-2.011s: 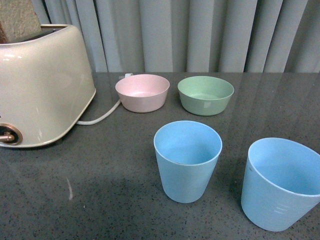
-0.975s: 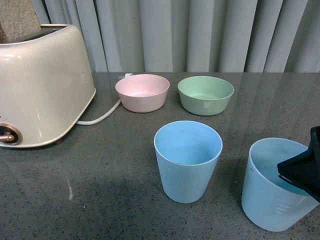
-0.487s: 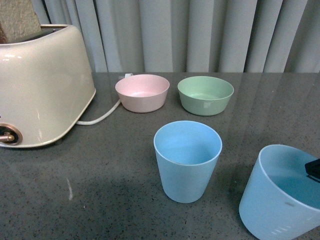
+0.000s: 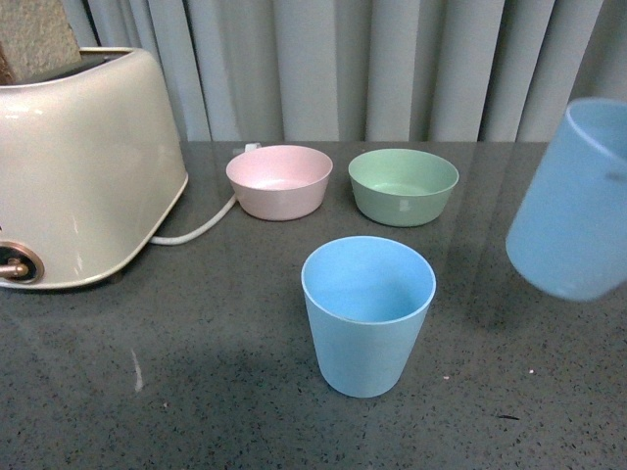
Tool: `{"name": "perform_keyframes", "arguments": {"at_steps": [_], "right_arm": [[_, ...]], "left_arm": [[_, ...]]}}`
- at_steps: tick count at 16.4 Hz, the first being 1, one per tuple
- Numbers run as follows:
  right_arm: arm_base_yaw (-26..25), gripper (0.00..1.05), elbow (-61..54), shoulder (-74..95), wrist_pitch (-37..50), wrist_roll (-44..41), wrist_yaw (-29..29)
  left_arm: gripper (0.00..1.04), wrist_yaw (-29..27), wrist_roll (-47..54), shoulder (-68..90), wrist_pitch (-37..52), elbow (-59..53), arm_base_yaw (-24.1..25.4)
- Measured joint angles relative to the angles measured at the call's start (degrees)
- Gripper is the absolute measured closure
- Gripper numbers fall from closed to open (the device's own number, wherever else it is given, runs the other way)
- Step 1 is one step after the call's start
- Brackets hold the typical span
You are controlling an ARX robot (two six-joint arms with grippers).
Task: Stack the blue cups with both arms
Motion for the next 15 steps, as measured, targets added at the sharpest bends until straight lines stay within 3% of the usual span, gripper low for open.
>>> {"name": "perform_keyframes", "arguments": {"at_steps": [4,11,15], "right_arm": [[6.3,1.03,5.9,2.2,-0.4,-0.2,-1.2],[12.7,1.03,6.7,7.3,1.3,1.2,-0.7],[16.2,1.03,8.3,11.9,3.3,1.6,2.8]], "left_arm": [[0.07,0.0,0.0,0.0,0.0,0.0,0.0],[0.07,0.0,0.0,0.0,0.0,0.0,0.0],[0.07,0.0,0.0,0.0,0.0,0.0,0.0]]}}
